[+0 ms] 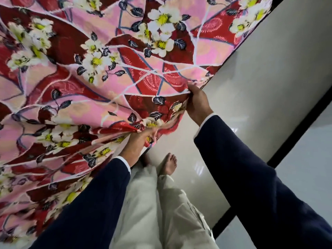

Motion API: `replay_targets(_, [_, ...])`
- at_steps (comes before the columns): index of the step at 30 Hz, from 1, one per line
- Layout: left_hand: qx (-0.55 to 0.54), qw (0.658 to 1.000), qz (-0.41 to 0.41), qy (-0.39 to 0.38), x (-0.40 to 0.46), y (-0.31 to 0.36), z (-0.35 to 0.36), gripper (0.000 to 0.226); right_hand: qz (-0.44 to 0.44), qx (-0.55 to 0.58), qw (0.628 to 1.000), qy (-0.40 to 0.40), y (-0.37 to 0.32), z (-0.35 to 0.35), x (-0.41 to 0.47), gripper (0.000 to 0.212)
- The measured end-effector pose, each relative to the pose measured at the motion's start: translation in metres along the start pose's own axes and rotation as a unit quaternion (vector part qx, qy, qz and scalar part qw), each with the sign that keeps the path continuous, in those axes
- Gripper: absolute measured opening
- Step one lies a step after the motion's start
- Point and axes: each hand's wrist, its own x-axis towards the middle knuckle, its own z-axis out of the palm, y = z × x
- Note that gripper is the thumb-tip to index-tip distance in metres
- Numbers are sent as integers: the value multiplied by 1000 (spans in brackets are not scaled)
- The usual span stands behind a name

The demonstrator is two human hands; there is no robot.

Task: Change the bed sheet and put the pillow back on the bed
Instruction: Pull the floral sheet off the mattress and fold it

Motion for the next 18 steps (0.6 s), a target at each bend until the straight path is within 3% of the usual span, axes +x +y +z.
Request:
replay_targets(2, [-81, 993, -21, -85, 13, 18, 17, 40, -52, -97, 989, -103, -15, -7, -6, 34])
replay_targets(4, [-90, 985, -21, -143, 29, 49, 44, 66, -65, -239, 952, -181, -21, -19, -14, 57])
replay_targets(6, [-86, 986, -1, -140, 41, 80, 80, 60, -79, -357, 907, -207, -29, -34, -16, 77])
replay_targets(7, [-89, 988, 14, -124, 48, 94, 100, 45, -102, -412, 881, -210, -37, -41, -15, 73])
replay_targets(9, [-88, 994, 41, -55, 61, 112, 131, 24, -91, -444, 866, -212, -61, -45, -17, 33])
replay_targets(10, [-93, 994, 48, -24, 72, 114, 139, 22, -52, -412, 885, -211, -74, -49, -15, 12])
replay_targets(13, [-132, 991, 32, 11, 88, 125, 142, 22, 49, -259, 957, -125, -103, -62, 4, 20])
replay_targets(16, [-112, 991, -3, -72, 88, 140, 133, 21, 103, -77, 991, 31, -127, -75, 48, 36])
replay_targets(18, [-38, 989, -12, -146, 89, 140, 126, 36, 97, 0, 995, 39, -146, -71, 77, 52])
